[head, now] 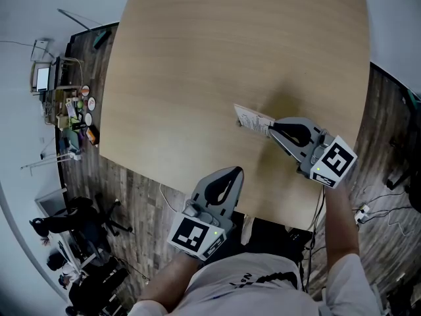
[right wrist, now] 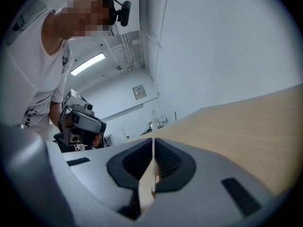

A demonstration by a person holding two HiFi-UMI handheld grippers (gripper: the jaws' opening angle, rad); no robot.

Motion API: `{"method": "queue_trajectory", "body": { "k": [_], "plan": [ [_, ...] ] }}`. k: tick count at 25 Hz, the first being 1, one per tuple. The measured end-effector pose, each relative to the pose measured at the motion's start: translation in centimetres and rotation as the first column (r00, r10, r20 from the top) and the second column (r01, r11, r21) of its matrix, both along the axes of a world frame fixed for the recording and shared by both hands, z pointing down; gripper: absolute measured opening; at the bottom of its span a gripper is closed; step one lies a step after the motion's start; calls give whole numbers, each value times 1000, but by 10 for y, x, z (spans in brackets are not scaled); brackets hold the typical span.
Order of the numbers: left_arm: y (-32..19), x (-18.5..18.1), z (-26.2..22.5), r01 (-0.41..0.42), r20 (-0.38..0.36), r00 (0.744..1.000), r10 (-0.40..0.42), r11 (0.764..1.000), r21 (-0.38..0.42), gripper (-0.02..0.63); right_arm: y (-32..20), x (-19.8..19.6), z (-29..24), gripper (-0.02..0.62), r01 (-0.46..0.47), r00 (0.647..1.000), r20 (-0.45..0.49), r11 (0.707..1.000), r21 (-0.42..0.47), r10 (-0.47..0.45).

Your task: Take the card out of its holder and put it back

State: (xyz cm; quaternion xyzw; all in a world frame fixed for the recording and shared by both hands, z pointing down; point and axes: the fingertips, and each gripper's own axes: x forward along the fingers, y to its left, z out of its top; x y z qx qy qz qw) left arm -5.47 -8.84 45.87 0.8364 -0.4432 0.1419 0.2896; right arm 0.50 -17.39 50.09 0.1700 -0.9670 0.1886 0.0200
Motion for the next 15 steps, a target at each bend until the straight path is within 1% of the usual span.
{"method": "queue_trajectory", "body": {
  "k": [5,11,15],
  "plan": [
    [3,0,0,-8,8,1000,8,1000,-2,12,-4,-3,-3,25,0,1000,17,1000,15,0],
    [5,0,2,-7,21,1000,8,1000,-10,12,-7,1,-5,25,-12,999,52,1000,9,12],
    [4,1,1,-13,22,1000,13,1000,-3,12,-5,-1,-1,25,-6,998,56,1000,18,5]
  ]
}}
